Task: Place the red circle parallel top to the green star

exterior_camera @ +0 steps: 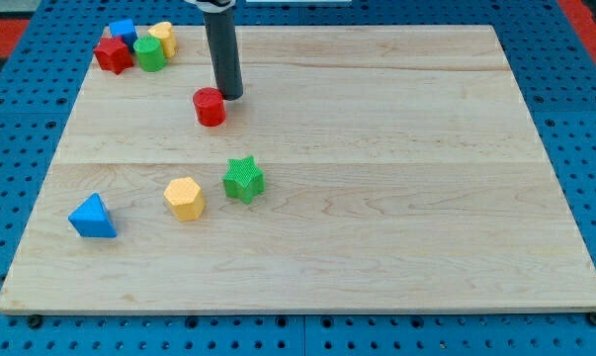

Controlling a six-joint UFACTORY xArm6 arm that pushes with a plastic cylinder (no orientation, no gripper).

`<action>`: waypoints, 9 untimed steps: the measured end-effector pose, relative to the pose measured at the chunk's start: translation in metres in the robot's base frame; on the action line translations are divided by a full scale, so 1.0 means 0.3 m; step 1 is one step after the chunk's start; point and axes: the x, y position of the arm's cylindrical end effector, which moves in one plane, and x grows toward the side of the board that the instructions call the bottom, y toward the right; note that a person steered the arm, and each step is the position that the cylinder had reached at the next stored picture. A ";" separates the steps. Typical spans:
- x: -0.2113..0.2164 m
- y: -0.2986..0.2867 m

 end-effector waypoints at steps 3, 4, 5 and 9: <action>0.278 -0.049; 0.188 -0.149; 0.049 -0.117; 0.056 -0.083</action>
